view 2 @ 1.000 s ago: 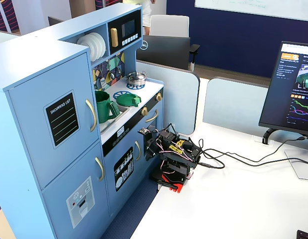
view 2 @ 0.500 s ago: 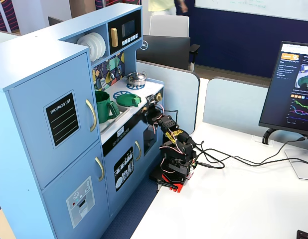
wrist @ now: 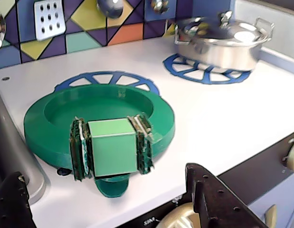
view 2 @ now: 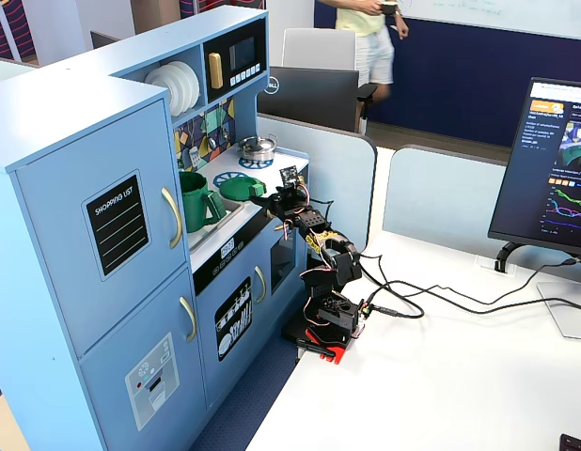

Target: Pick up the lid from the counter and put it on the green recipient

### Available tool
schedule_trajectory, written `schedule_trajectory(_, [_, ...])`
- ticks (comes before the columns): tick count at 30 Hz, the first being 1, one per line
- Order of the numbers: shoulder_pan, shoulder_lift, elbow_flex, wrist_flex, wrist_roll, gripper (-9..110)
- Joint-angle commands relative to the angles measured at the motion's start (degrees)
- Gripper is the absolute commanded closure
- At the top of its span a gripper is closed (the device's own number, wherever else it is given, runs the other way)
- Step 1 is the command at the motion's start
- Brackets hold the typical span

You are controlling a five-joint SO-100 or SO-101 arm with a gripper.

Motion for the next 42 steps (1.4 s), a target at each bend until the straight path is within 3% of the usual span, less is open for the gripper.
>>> schedule_trajectory(1, [-0.35,-5.45,-7.21,-4.66,0.62,66])
schedule_trajectory(11, [-0.44,-19.95,-21.45,-5.80,2.11,69])
schedule_trajectory(28, [-3.87,-24.61,-22.06,-5.01,0.53,75])
schedule_trajectory(30, [-4.48,-24.79,-21.88,-5.45,0.26,79])
schedule_trajectory(33, [-5.54,-24.96,-21.71,-6.50,-1.58,101])
schedule_trajectory(42, [-6.15,-24.96,-30.85,-7.29,0.97,101])
